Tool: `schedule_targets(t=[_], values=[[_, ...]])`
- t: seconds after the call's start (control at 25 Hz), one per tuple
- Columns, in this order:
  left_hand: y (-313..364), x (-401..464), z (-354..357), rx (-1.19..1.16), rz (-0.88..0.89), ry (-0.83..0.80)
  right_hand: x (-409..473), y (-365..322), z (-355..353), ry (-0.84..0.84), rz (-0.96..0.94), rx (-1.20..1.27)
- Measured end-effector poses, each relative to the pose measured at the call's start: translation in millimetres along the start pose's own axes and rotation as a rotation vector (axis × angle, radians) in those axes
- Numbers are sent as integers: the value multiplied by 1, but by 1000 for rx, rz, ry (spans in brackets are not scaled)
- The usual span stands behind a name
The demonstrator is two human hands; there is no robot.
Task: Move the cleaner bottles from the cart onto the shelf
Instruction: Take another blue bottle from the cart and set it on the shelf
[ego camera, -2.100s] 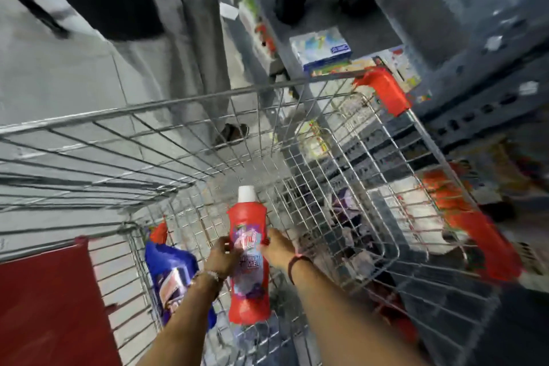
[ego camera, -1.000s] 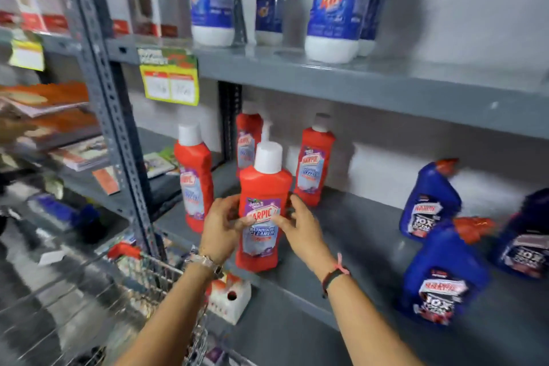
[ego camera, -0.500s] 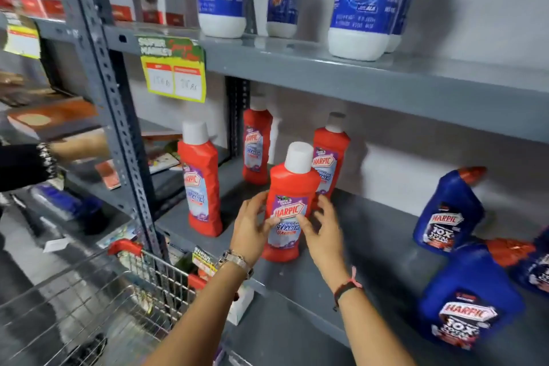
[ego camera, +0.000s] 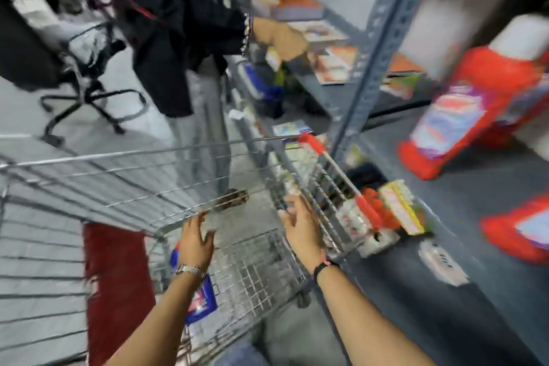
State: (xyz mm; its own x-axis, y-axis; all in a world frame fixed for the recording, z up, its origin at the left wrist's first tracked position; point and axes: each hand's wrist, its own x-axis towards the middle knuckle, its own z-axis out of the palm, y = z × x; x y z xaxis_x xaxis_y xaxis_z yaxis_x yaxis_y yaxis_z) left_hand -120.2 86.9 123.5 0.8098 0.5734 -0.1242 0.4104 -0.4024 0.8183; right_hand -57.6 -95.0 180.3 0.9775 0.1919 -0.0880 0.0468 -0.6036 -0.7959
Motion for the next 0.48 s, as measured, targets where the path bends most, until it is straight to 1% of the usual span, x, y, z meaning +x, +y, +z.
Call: schedule_targets(t=[0.08, 0.16, 0.28, 0.4, 0.44, 0.48], values=[[-58, 13, -10, 22, -185, -5, 23, 7, 59, -216, 91, -103], [-112, 22, -5, -8, -380, -47, 43, 20, 123, -440, 184, -203], [-162, 22, 21, -81, -546, -130, 54, 46, 194, -717, 255, -298], [-189, 25, 44, -29, -648, -161, 50, 74, 241, -856, 316, -315], [-194, 27, 51, -7, -700, -151, 50, 85, 256, -887, 329, -316], [-198, 30, 56, -11, -753, -109, 50, 93, 267, -916, 352, -319]])
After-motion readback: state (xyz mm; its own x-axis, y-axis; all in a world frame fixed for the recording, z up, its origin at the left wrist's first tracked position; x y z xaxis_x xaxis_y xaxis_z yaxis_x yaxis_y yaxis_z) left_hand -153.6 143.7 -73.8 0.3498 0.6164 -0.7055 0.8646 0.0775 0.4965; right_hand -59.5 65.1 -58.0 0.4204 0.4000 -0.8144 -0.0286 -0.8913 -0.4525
